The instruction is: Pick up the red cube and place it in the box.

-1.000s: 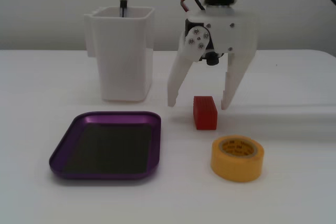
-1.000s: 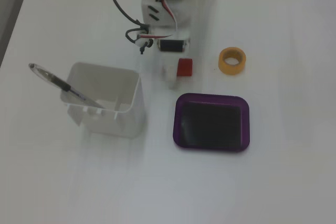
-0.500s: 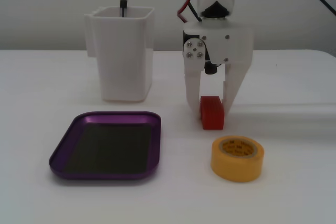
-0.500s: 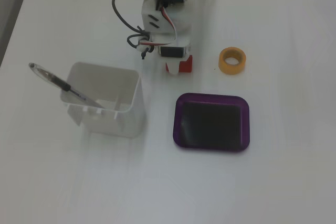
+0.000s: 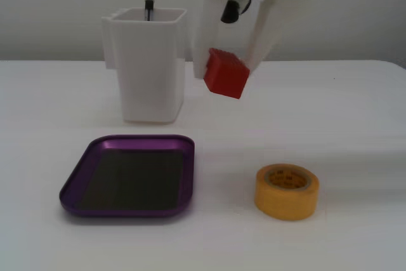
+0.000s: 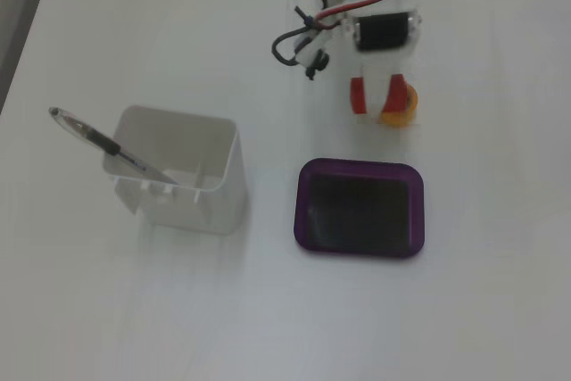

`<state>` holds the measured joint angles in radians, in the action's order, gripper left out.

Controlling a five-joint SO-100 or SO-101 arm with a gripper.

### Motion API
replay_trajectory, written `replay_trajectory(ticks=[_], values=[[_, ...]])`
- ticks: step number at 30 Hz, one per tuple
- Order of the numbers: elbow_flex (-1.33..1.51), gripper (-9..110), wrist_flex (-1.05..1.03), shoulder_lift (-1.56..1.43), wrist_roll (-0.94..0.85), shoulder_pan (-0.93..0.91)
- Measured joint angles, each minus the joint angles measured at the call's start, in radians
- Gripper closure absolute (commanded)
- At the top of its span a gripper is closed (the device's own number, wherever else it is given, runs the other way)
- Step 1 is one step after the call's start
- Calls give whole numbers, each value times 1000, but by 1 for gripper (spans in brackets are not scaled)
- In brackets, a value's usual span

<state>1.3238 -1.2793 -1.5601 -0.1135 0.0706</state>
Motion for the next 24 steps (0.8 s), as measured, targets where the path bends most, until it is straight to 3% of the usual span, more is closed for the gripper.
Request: replay_trajectory(ticks=[15,24], values=[[-558,102,-2,650,57,-133],[-661,102,-9,747,55,-129]])
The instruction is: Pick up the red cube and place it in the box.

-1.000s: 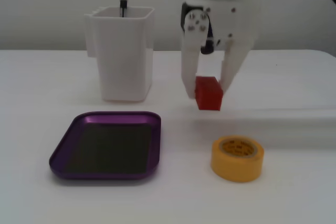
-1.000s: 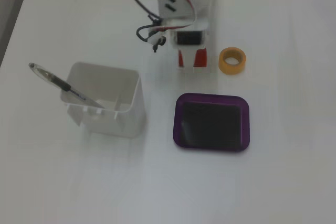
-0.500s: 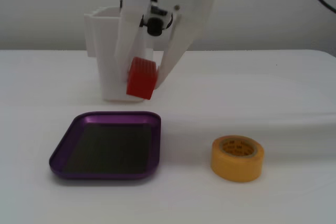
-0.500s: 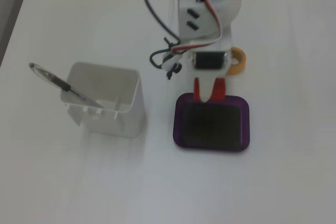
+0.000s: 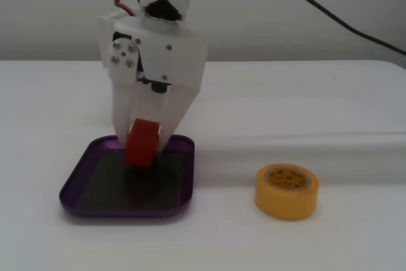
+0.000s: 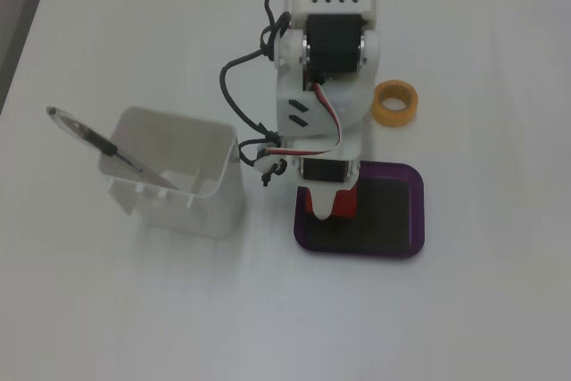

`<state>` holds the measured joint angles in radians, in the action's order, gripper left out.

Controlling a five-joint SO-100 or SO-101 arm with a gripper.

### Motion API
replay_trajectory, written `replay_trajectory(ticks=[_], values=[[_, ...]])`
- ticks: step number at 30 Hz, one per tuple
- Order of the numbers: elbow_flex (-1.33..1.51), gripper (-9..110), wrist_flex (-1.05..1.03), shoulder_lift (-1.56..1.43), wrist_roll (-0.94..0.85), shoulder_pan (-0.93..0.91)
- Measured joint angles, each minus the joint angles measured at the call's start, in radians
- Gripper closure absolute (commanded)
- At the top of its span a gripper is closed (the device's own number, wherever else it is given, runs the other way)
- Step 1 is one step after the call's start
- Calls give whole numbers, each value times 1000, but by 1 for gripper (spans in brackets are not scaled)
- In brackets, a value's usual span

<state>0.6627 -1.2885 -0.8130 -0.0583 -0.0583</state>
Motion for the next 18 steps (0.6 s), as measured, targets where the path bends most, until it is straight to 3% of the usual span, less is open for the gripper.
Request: replay_trajectory(ticks=[4,12,18], values=[[-3,99,0,0,0,0],[-28,81,-110,-2,-3,-8],[-144,78,-270,-115,-3,2]])
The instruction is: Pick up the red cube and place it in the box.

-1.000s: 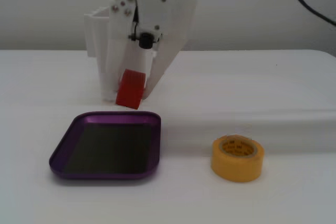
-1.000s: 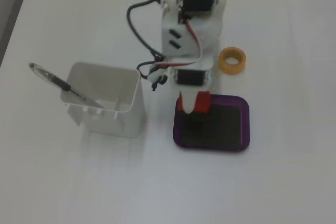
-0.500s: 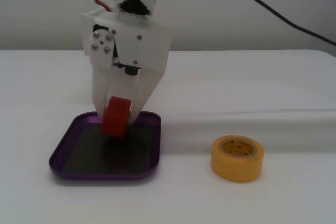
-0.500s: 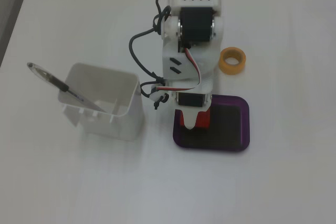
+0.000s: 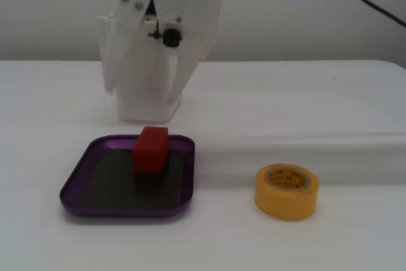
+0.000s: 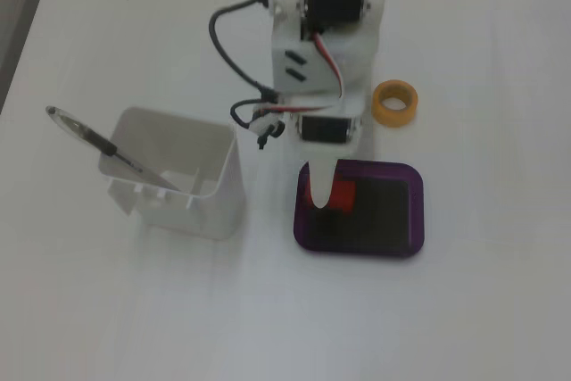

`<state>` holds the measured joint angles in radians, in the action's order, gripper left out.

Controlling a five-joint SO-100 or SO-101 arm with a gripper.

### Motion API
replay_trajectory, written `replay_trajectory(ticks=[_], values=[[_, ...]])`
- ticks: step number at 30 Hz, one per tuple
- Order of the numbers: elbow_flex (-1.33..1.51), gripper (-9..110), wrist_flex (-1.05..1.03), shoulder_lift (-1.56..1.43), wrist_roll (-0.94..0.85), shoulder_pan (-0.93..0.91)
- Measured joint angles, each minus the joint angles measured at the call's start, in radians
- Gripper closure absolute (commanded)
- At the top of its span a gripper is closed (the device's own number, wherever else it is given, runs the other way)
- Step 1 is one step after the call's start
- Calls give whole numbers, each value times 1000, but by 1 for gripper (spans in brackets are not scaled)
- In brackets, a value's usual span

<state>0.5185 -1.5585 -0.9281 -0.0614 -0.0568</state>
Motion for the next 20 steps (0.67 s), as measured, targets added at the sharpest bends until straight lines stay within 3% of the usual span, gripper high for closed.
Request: replay_trajectory(ticks=[8,20], values=[[-60,78,-127,-304,3,-2],[557,78,-127,-971,2,-5]])
